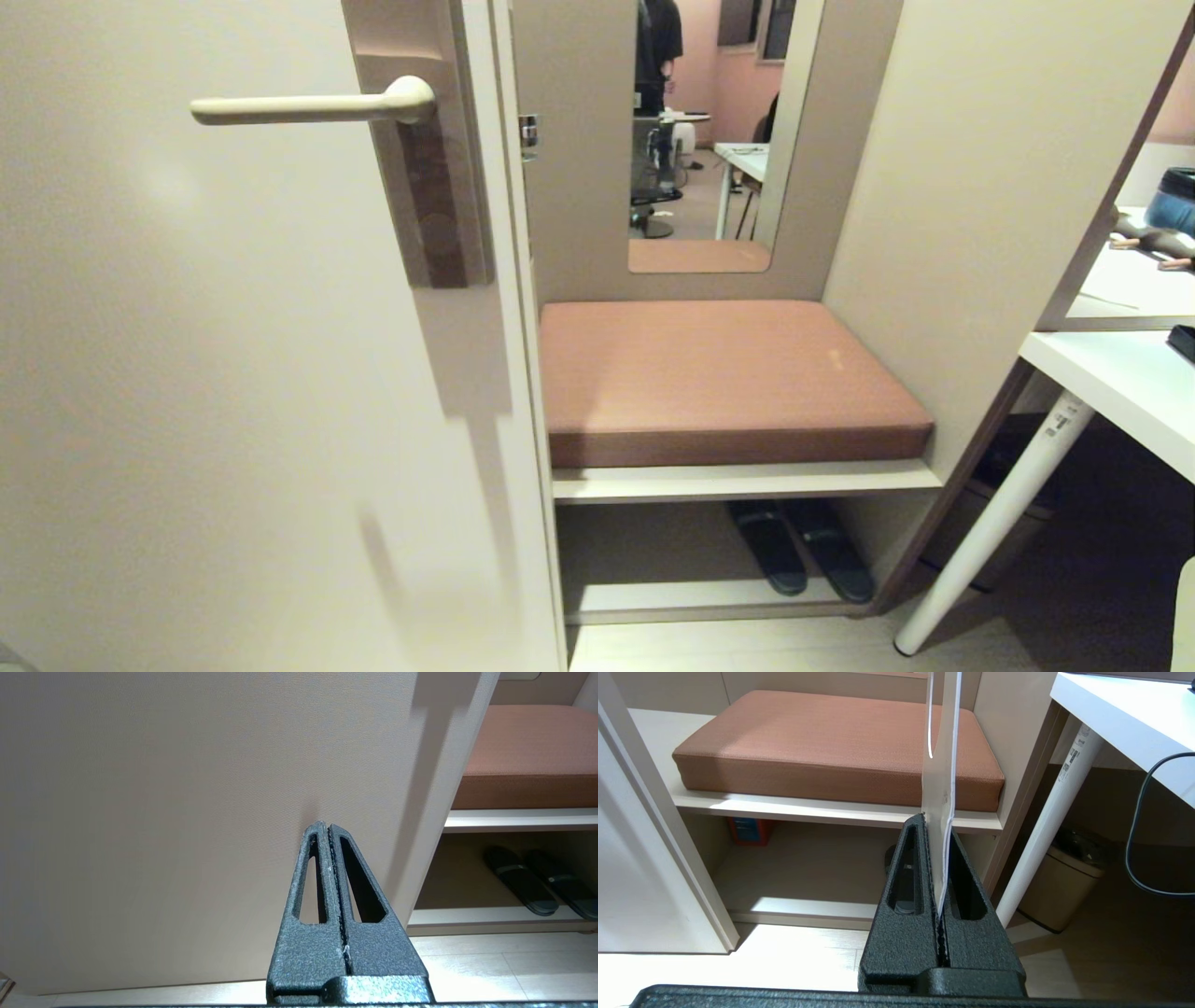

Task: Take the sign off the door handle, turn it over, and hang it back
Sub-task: Hand it to the other hand

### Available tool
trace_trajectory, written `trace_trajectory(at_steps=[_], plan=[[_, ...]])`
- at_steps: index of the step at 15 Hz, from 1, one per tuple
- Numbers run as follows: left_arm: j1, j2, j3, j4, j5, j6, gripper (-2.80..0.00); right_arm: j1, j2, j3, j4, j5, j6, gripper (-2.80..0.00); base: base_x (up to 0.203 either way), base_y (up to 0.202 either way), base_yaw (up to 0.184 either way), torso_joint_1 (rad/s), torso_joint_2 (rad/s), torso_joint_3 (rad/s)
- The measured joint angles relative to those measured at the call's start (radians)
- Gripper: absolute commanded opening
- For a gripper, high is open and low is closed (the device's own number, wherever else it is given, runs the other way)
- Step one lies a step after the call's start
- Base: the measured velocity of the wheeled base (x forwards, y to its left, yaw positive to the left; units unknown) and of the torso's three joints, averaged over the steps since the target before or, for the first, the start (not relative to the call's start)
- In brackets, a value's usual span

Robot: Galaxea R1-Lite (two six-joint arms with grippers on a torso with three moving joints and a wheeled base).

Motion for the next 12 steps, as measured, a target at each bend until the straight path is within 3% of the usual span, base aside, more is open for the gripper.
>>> trace_trajectory(at_steps=[8, 12], plan=[[0.0, 0.0, 0.0, 0.0, 0.0, 0.0, -2.8, 0.0, 0.0, -0.006, 0.006, -0.002, 0.022, -2.8, 0.0, 0.0, 0.0, 0.0, 0.0, 0.0], [0.0, 0.0, 0.0, 0.0, 0.0, 0.0, -2.8, 0.0, 0.0, -0.104, 0.1, 0.01, 0.024, -2.8, 0.0, 0.0, 0.0, 0.0, 0.0, 0.0]])
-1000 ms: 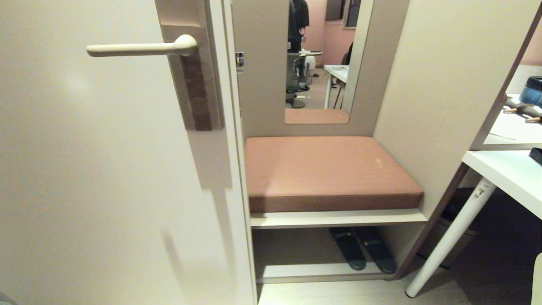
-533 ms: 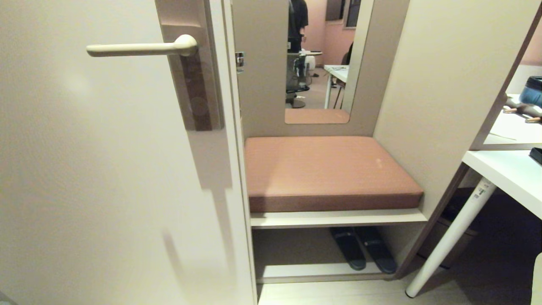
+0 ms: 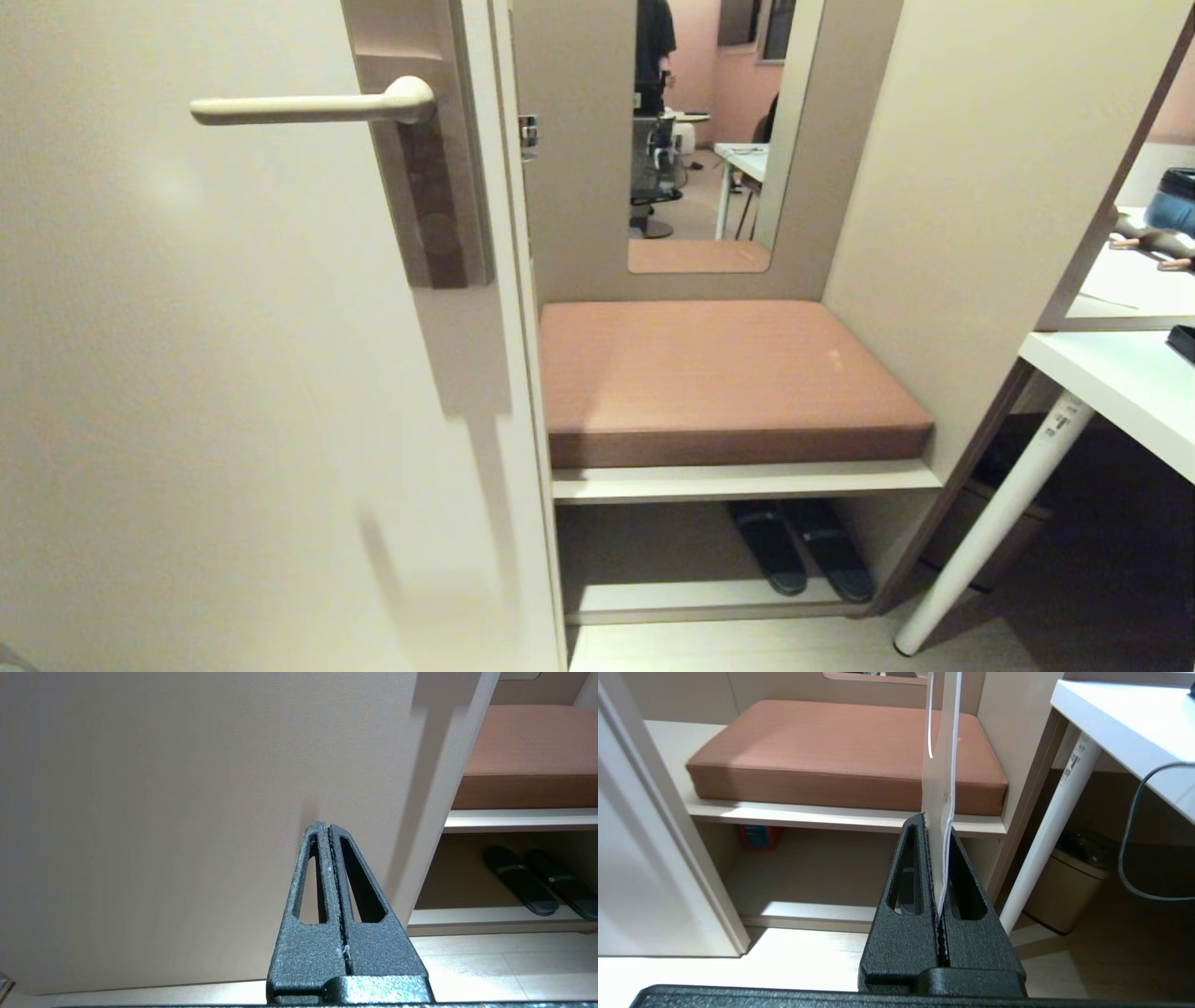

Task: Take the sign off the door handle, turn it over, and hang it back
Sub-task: Hand it to the other hand

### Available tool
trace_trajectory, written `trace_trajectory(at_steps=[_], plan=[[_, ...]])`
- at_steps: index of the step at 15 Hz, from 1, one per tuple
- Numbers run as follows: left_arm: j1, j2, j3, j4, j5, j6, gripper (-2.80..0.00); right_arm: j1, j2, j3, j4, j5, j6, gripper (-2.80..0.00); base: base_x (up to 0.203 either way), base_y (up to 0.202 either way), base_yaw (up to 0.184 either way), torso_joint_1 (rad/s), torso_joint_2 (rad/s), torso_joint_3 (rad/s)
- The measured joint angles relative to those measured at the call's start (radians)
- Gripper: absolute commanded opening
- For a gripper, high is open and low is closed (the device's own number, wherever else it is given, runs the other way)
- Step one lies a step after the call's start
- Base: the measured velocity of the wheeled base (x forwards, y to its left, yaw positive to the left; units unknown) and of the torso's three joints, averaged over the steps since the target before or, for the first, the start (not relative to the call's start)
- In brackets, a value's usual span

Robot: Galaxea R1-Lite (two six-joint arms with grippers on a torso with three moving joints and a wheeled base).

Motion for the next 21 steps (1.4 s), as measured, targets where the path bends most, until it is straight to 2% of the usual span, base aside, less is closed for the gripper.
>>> trace_trajectory(at_steps=[2, 5, 10, 13, 17, 21], plan=[[0.0, 0.0, 0.0, 0.0, 0.0, 0.001, -2.8, 0.0, 0.012, -0.078, 0.064, 0.001, 0.001, -2.8, 0.0, 0.0, 0.0, 0.0, 0.0, 0.0], [0.0, 0.0, 0.0, 0.0, 0.0, 0.003, -2.8, 0.003, 0.122, -0.191, 0.058, -0.006, 0.001, -2.8, 0.0, 0.0, 0.0, 0.0, 0.0, 0.0], [0.0, 0.0, 0.0, 0.0, 0.0, 0.007, -2.8, 0.008, 0.48, -0.419, -0.125, -0.01, -0.005, -2.8, 0.0, 0.0, 0.0, 0.0, 0.0, 0.0], [0.0, 0.0, 0.0, 0.0, -0.001, 0.009, -2.8, 0.009, 0.634, -0.54, -0.166, -0.01, -0.033, -2.8, 0.0, 0.0, 0.0, 0.0, 0.0, 0.0], [-0.001, 0.0, 0.0, -0.013, -0.013, 0.056, -2.8, 0.009, 0.694, -0.572, -0.166, -0.012, -0.104, -2.8, 0.0, 0.0, 0.0, 0.0, 0.0, 0.0], [-0.005, 0.009, -0.028, -0.019, -0.057, 0.064, -2.8, 0.009, 0.724, -0.575, -0.17, -0.004, -0.105, -2.8, 0.0, 0.0, 0.0, 0.0, 0.0, 0.0]])
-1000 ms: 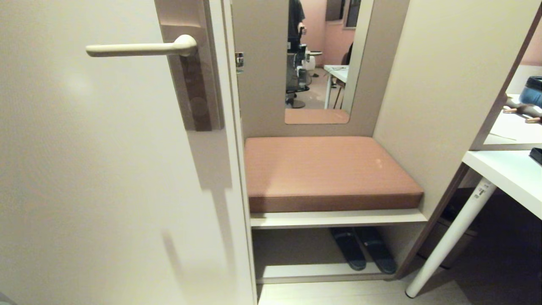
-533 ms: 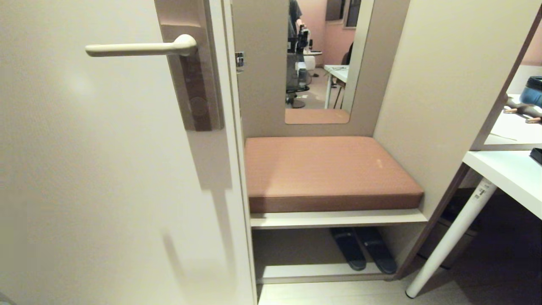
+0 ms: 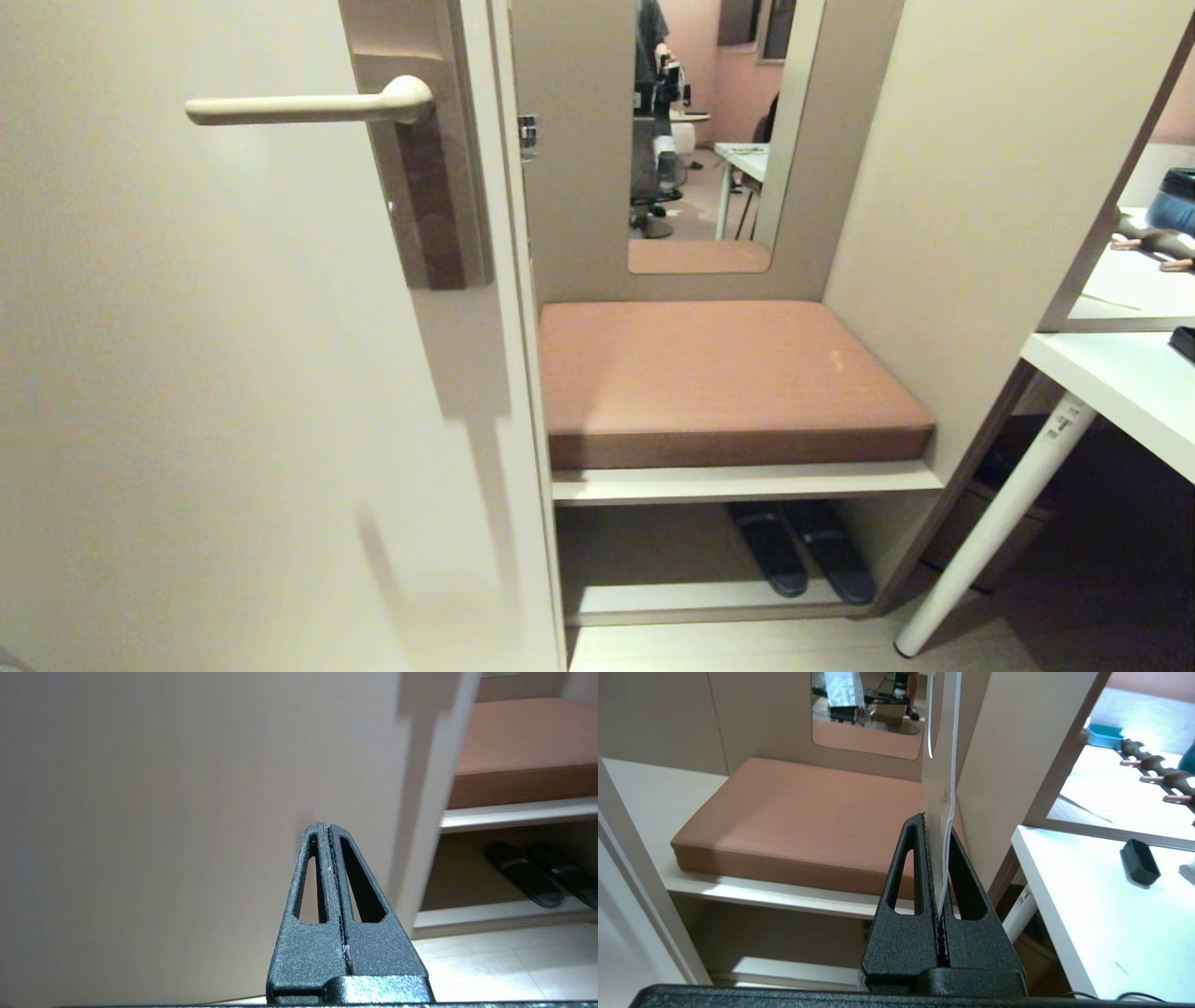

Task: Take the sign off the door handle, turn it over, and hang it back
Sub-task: Hand it to the other hand

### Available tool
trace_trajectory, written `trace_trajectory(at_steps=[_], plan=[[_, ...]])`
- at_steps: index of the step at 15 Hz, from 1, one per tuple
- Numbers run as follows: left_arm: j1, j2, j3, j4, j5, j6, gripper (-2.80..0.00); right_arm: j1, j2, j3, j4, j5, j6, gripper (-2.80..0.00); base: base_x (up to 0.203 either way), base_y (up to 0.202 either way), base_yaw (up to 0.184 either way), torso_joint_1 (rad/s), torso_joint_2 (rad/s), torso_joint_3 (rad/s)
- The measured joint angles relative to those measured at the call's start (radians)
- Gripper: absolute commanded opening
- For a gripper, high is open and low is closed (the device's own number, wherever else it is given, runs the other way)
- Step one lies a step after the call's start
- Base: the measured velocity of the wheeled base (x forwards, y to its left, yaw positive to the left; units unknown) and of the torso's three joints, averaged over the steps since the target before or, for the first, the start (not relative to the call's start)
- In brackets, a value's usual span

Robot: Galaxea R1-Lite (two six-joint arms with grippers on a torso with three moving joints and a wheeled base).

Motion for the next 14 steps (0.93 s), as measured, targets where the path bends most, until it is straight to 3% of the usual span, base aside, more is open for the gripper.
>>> trace_trajectory(at_steps=[4, 12, 14], plan=[[-0.016, 0.137, -0.115, -0.013, -0.065, -0.021, -2.8, 0.0, 0.042, -0.002, -0.004, 0.033, 0.005, -2.8, 0.0, 0.0, 0.0, 0.0, 0.0, 0.0], [-0.196, 0.63, -0.434, -0.195, -0.09, -0.148, -2.8, 0.0, 0.079, -0.014, -0.003, 0.079, 0.031, -2.8, 0.0, 0.0, 0.0, 0.0, 0.0, 0.0], [-0.218, 0.741, -0.502, -0.25, -0.168, -0.163, -2.8, 0.0, 0.091, -0.03, -0.004, 0.146, 0.032, -2.8, 0.0, 0.0, 0.0, 0.0, 0.0, 0.0]])
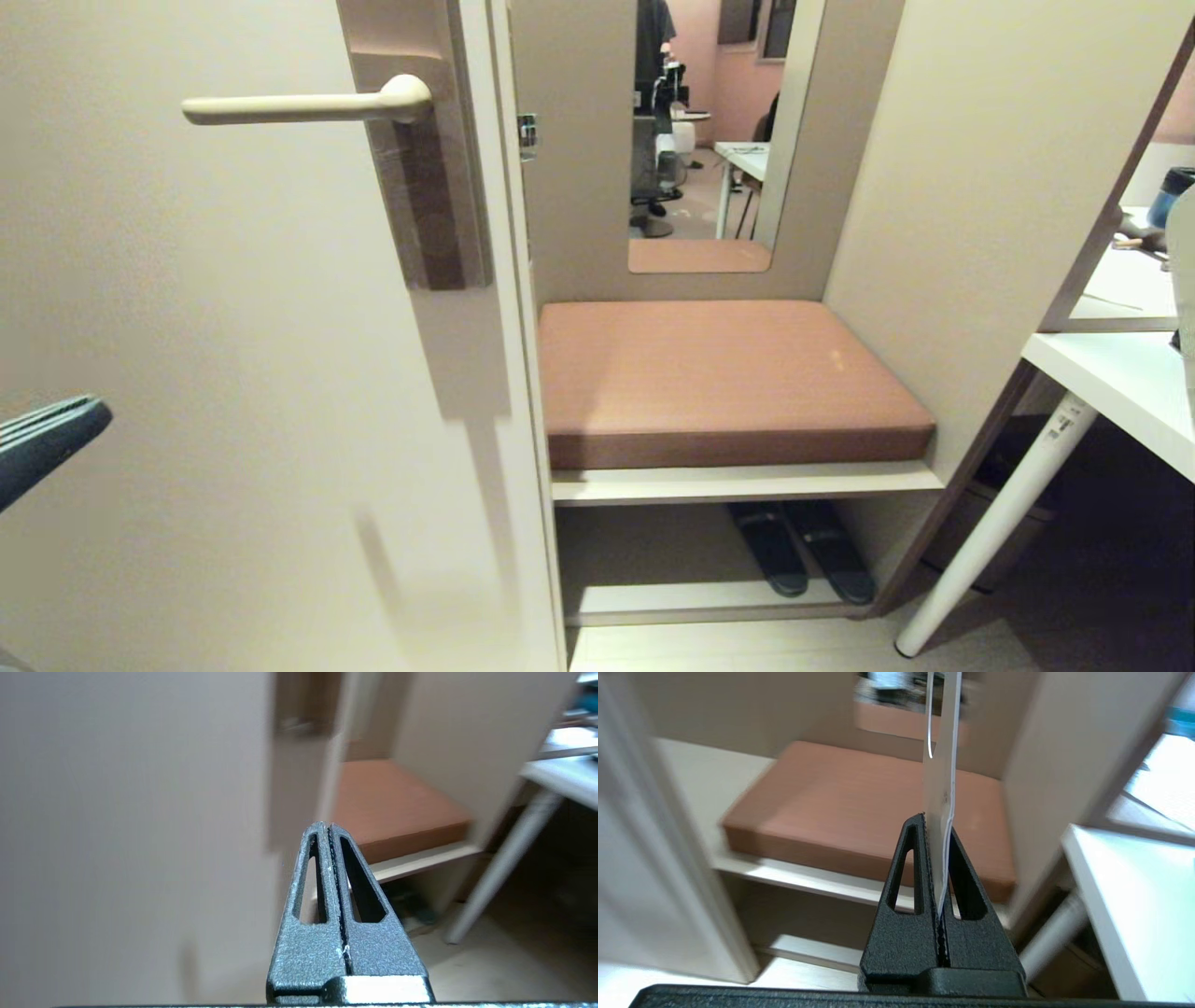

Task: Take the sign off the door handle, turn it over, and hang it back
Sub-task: Hand it to the other hand

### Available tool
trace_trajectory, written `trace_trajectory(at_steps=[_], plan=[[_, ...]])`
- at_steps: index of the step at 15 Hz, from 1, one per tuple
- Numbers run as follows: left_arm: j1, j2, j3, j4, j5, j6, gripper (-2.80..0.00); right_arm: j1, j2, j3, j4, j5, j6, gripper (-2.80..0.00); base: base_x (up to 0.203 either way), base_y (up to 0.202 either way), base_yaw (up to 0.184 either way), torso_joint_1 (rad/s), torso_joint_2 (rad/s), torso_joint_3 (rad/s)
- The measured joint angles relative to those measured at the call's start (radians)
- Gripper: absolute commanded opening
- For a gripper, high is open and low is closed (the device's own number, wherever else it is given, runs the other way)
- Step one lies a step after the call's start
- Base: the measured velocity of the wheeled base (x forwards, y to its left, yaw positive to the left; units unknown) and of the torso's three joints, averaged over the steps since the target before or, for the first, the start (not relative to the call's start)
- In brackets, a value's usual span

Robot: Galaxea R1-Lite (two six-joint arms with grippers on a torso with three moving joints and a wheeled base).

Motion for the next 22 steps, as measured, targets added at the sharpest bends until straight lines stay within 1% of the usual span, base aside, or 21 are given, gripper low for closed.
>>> trace_trajectory(at_steps=[2, 4, 5, 7, 9, 11, 12, 15, 16, 17, 20, 21, 22], plan=[[-0.007, 0.08, -0.05, -0.013, -0.107, -0.005, -2.8, 0.0, 0.02, -0.026, 0.0, 0.073, -0.001, -2.8, 0.0, 0.0, 0.0, 0.0, 0.0, 0.0], [-0.011, 0.149, -0.09, -0.018, -0.191, -0.007, -2.8, 0.0, 0.05, -0.056, 0.0, 0.151, -0.001, -2.8, 0.0, 0.0, 0.0, 0.0, 0.0, 0.0], [-0.015, 0.173, -0.103, -0.02, -0.217, -0.008, -2.8, 0.0, 0.065, -0.068, -0.001, 0.184, -0.001, -2.8, 0.0, 0.0, 0.0, 0.0, 0.0, 0.0], [-0.047, 0.22, -0.123, -0.042, -0.259, -0.009, -2.8, 0.0, 0.097, -0.091, -0.001, 0.261, -0.001, -2.8, 0.0, 0.0, 0.0, 0.0, 0.0, 0.0], [-0.1, 0.258, -0.142, -0.062, -0.272, -0.021, -2.8, 0.0, 0.132, -0.121, -0.001, 0.345, -0.003, -2.8, 0.0, 0.0, 0.0, 0.0, 0.0, 0.0], [-0.173, 0.292, -0.175, -0.072, -0.273, -0.068, -2.8, 0.011, 0.172, -0.157, -0.001, 0.419, -0.004, -2.8, 0.0, 0.0, 0.0, 0.0, 0.0, 0.0], [-0.205, 0.309, -0.193, -0.078, -0.274, -0.092, -2.8, 0.03, 0.191, -0.172, -0.001, 0.444, -0.003, -2.8, 0.0, 0.0, 0.0, 0.0, 0.0, 0.0], [-0.264, 0.37, -0.217, -0.158, -0.274, -0.118, -2.8, 0.123, 0.254, -0.217, -0.004, 0.463, 0.01, -2.8, 0.0, 0.0, 0.0, 0.0, 0.0, 0.0], [-0.277, 0.393, -0.225, -0.191, -0.274, -0.131, -2.8, 0.161, 0.282, -0.242, -0.021, 0.464, 0.035, -2.8, 0.0, 0.0, 0.0, 0.0, 0.0, 0.0], [-0.284, 0.413, -0.234, -0.211, -0.274, -0.138, -2.8, 0.194, 0.31, -0.262, -0.054, 0.464, 0.077, -2.8, 0.0, 0.0, 0.0, 0.0, 0.0, 0.0], [-0.294, 0.47, -0.289, -0.228, -0.273, -0.165, -2.8, 0.284, 0.403, -0.312, -0.249, 0.461, 0.25, -2.8, 0.0, 0.0, 0.0, 0.0, 0.0, 0.0], [-0.3, 0.483, -0.305, -0.229, -0.273, -0.178, -2.8, 0.306, 0.434, -0.327, -0.297, 0.461, 0.284, -2.8, 0.0, 0.0, 0.0, 0.0, 0.0, 0.0], [-0.311, 0.494, -0.316, -0.229, -0.274, -0.191, -2.8, 0.328, 0.463, -0.343, -0.321, 0.461, 0.298, -2.8, 0.0, 0.0, 0.0, 0.0, 0.0, 0.0]])
